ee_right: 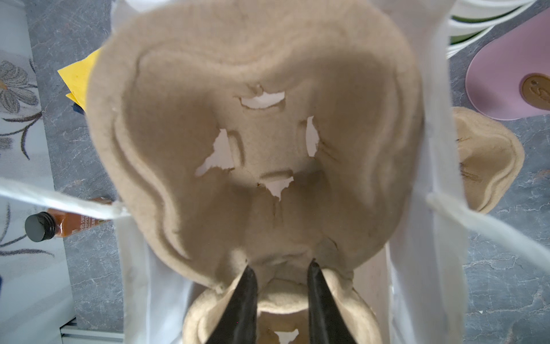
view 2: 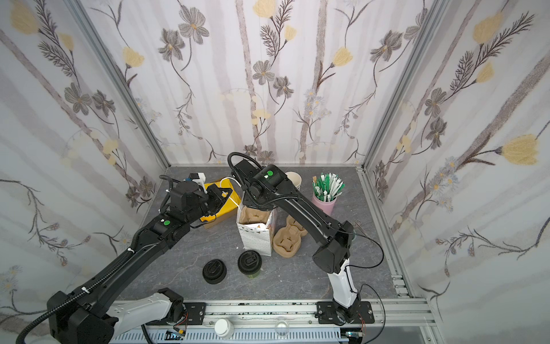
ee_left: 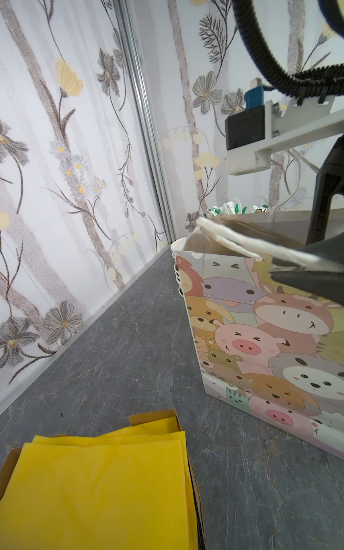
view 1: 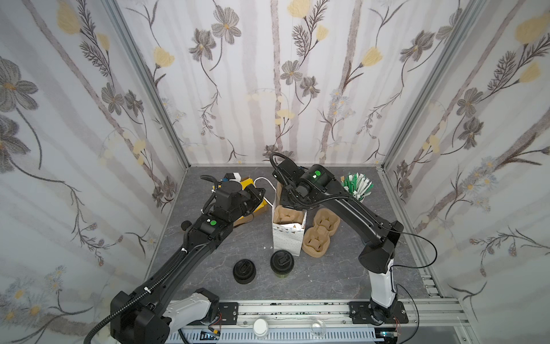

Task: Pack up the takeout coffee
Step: 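Lower the carrier into the bag with the right gripper while the left holds the rim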

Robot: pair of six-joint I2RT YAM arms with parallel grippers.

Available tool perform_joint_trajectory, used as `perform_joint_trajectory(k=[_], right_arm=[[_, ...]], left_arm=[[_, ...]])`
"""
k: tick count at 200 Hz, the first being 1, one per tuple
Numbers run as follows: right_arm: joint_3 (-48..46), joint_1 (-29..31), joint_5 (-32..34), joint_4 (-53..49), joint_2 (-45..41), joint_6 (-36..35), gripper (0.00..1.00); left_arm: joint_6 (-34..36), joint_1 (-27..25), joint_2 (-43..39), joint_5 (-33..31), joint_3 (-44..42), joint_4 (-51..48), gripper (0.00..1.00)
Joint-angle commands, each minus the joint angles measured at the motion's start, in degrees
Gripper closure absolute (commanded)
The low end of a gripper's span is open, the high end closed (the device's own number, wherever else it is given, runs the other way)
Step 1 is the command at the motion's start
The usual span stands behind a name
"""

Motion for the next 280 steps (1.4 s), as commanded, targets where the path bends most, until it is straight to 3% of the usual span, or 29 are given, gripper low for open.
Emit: perform_joint_trajectory(k=[1, 91, 156, 280], right_arm=[[0.18, 0.02, -1.7, -0.25, -0.07, 1.43, 0.78], [-2.02, -1.85, -1.72, -0.25, 1.16, 2.97, 0.79], [-1.14, -3.23, -5.34, 1.28, 3.61, 3.27, 0.79], [-1.11, -3.52, -4.59, 0.85, 7.49, 11.27, 0.73]], left_arm=[[0.11, -0.07, 0.26, -0.01, 0.51, 3.31, 1.0], [0.64, -0.07, -0.07, 0.34, 0.6, 4.41, 1.0], [1.0, -0.09, 0.11, 1.03, 0.25, 6.0, 1.0], [0.21, -0.24, -0.5, 0.96, -0.81, 6.92, 1.0]])
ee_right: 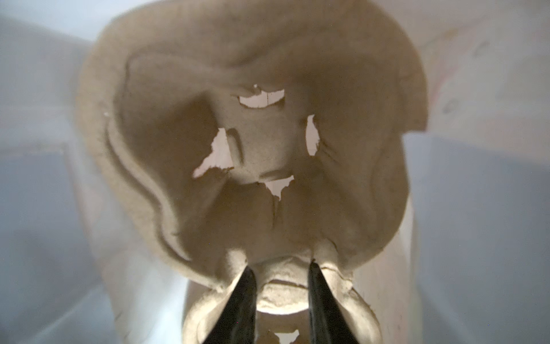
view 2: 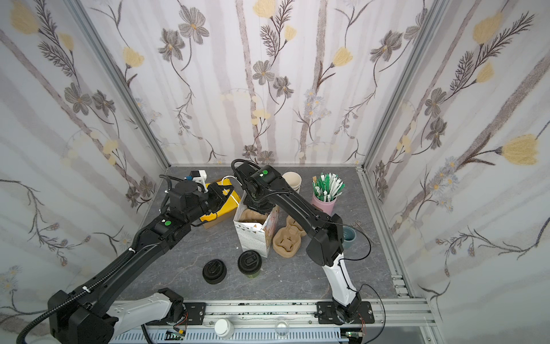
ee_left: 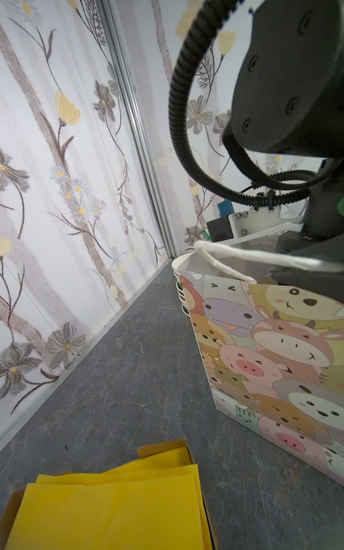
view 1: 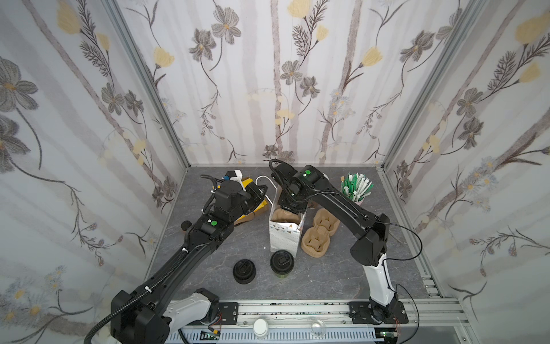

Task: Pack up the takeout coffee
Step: 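Lower the carrier into the bag with the right gripper while the left holds the rim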

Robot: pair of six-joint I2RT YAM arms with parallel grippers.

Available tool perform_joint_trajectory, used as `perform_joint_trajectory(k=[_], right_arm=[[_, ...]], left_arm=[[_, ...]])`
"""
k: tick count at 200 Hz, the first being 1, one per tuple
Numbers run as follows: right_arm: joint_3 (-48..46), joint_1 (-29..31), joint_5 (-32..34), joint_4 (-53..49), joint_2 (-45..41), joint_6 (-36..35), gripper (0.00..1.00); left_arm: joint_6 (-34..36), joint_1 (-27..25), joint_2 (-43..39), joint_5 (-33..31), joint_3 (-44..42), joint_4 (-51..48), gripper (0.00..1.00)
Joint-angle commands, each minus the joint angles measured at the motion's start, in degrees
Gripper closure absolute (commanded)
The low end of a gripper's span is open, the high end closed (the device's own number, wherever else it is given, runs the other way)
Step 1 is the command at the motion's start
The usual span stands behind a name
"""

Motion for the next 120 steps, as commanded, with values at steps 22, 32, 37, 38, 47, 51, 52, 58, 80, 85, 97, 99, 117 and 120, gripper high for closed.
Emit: perform_joint_trajectory(k=[22, 32, 37, 38, 47, 51, 52, 58, 80, 85, 97, 99, 117, 120], right_arm=[[0.26, -0.11, 1.31, 0.23, 1.77, 2.38, 0.73], [0.26, -0.19, 1.43, 0.28, 2.11, 2.36, 0.73], [0.21, -0.2, 1.5, 0.22, 2.27, 2.34, 0.73], [0.19, -0.2, 1.51, 0.21, 2.33, 2.32, 0.73], [0.16, -0.17, 1.6, 0.2, 2.56, 2.31, 0.73], [0.18, -0.13, 1.48, 0.2, 2.72, 2.29, 0.73], [0.17, -0.16, 1.5, 0.2, 2.73, 2.29, 0.73], [0.25, -0.16, 1.49, 0.2, 2.86, 2.22, 0.72], [0.23, -0.19, 1.52, 0.11, 3.09, 2.07, 0.67], [0.22, -0.14, 1.54, 0.11, 2.94, 1.99, 0.65], [0.25, -0.18, 1.65, 0.19, 2.76, 1.79, 0.6], [0.26, -0.17, 1.68, 0.2, 2.68, 1.7, 0.59], [0.26, -0.18, 2.34, 0.2, 1.76, 1.62, 0.53], [0.21, -0.2, 2.48, 0.2, 1.69, 1.6, 0.53]], left_arm=[[-0.03, 0.08, -0.39, -0.35, -0.26, 2.5, 1.0], [-0.1, 0.08, -0.52, -0.55, -0.35, 2.55, 1.0], [-0.15, 0.08, -0.57, -0.58, -0.35, 2.59, 1.0], [-0.15, 0.08, -0.59, -0.56, -0.35, 2.59, 1.0], [-0.15, 0.08, -0.61, -0.7, -0.42, 2.6, 1.0], [-0.15, 0.04, -0.61, -0.71, -0.36, 2.6, 1.0], [-0.11, 0.06, -0.61, -0.71, -0.35, 2.64, 1.0], [-0.15, 0.07, -0.61, -0.7, -0.3, 2.69, 1.0], [-0.15, 0.08, -0.61, -0.7, -0.28, 2.77, 1.0], [-0.14, 0.06, -0.53, -0.75, -0.26, 2.77, 1.0], [-0.2, 0.03, -0.52, -0.81, -0.32, 2.82, 1.0], [-0.19, 0.09, -0.52, -0.8, -0.32, 2.85, 1.0], [-0.21, 0.04, -0.44, -0.84, -0.26, 2.92, 1.0], [-0.15, 0.05, -0.38, -0.8, -0.26, 2.95, 1.0]])
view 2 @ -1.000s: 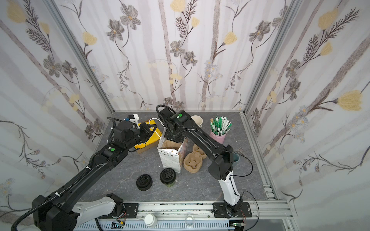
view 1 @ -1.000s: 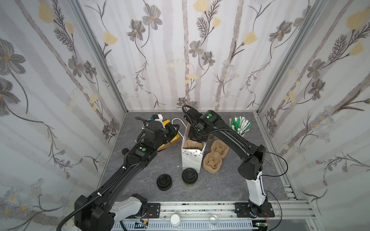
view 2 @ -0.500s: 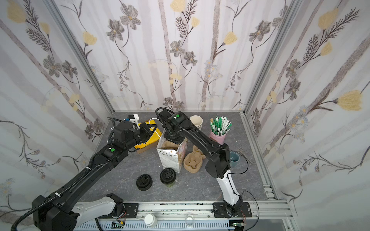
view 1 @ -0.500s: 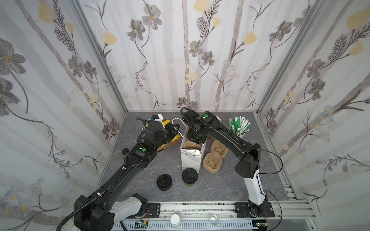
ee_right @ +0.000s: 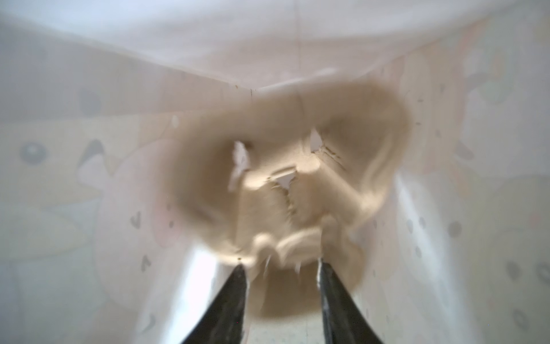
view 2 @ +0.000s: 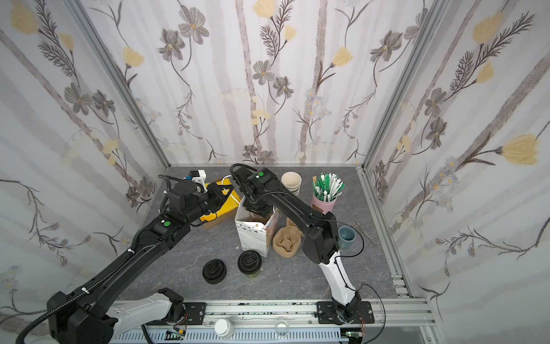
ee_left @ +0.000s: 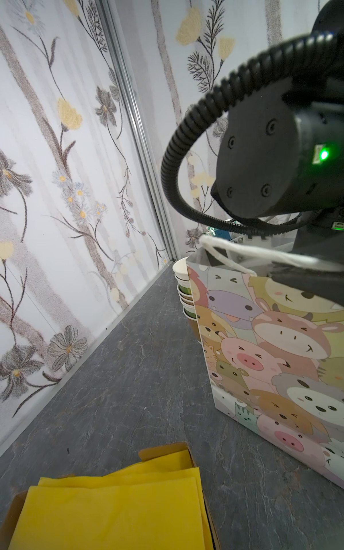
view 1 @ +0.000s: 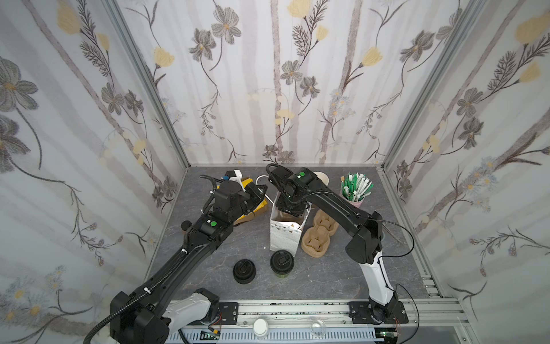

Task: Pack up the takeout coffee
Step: 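Lower the carrier into the bag with the right gripper while the left holds the rim, then open the right gripper and lift it out of the bag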

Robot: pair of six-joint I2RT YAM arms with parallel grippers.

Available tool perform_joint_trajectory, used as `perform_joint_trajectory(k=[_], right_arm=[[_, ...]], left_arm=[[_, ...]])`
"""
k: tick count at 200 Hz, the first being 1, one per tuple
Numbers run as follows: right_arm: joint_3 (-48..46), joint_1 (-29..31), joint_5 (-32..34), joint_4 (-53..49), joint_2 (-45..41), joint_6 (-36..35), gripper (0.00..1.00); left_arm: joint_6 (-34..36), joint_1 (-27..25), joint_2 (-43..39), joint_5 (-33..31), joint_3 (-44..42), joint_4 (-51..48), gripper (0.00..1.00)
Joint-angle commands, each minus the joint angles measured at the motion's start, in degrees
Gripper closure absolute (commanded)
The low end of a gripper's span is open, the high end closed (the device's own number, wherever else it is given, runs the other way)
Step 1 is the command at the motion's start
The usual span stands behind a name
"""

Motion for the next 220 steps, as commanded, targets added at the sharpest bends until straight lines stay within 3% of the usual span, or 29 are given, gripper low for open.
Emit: perform_joint_trajectory(k=[1, 44, 130, 193, 220], right_arm=[[0.21, -0.09, 2.09, 0.57, -1.24, 0.24, 0.53], [0.23, -0.08, 3.35, 1.08, -3.61, -0.02, 0.4], [0.23, -0.07, 7.4, 8.04, -10.32, -3.58, 0.24], [0.15, 1.57, 7.29, 25.77, -18.08, -17.26, 0.07], [0.18, 2.45, 6.64, 29.27, -21.91, -22.31, 0.06]], left_arm=[[-0.06, 0.07, -0.04, -0.73, -0.13, 2.47, 1.0], [-0.02, 0.07, 0.29, -0.81, -0.22, 2.6, 1.0], [0.6, 0.08, 0.12, -1.25, -0.83, 2.63, 1.0], [1.2, 0.08, -0.19, -1.86, -1.39, 2.6, 1.0], [1.91, 0.09, -0.48, -2.3, -1.19, 2.59, 0.81]])
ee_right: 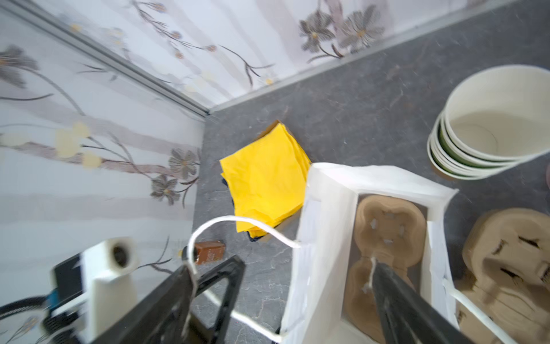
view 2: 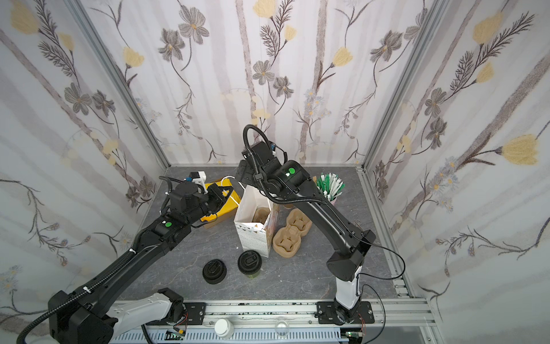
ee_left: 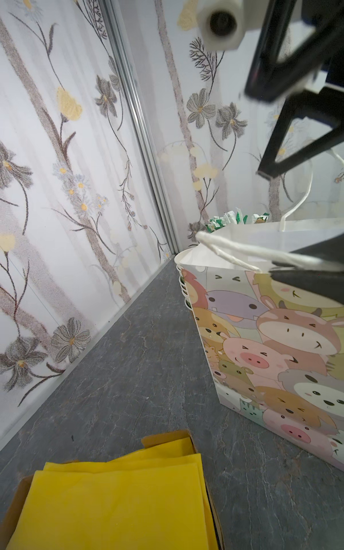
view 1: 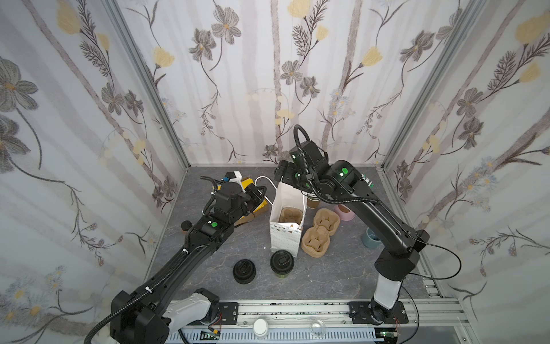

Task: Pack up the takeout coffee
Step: 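Open the right gripper and lift it out of the bag, then grasp the bag's rim with the right gripper beside the left gripper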

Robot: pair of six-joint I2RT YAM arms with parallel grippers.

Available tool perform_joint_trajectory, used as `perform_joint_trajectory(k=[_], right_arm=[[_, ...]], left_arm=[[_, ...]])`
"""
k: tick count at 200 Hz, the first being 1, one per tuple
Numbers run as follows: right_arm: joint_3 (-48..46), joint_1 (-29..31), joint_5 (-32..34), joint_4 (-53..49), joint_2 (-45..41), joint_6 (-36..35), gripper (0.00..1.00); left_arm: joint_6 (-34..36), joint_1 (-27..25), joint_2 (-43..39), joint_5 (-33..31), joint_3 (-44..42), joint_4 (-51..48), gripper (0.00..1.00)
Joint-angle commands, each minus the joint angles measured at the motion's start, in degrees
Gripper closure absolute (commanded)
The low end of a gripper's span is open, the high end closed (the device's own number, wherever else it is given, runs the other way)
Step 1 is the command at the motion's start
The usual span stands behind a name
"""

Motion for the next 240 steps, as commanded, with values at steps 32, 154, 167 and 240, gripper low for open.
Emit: perform_joint_trajectory(k=[32, 154, 167, 240], right_arm=[[0.15, 1.32, 4.59, 0.72, -6.48, -6.96, 0.05], [-13.55, 2.36, 4.73, -19.52, -6.95, 8.61, 0.09], [-15.14, 1.54, 3.44, -17.07, -6.43, 8.33, 0.12], [-18.51, -1.79, 2.32, -10.88, -4.74, 5.96, 0.55]], left_arm=[[2.23, 0.28, -0.89, -1.13, 0.67, 2.18, 0.49], [16.35, 3.4, -0.15, 2.3, 9.4, -8.54, 0.09], [17.47, 3.4, 0.71, 2.68, 10.61, -10.6, 0.08], [20.22, 3.4, 4.82, 5.16, 15.58, -16.31, 0.1]])
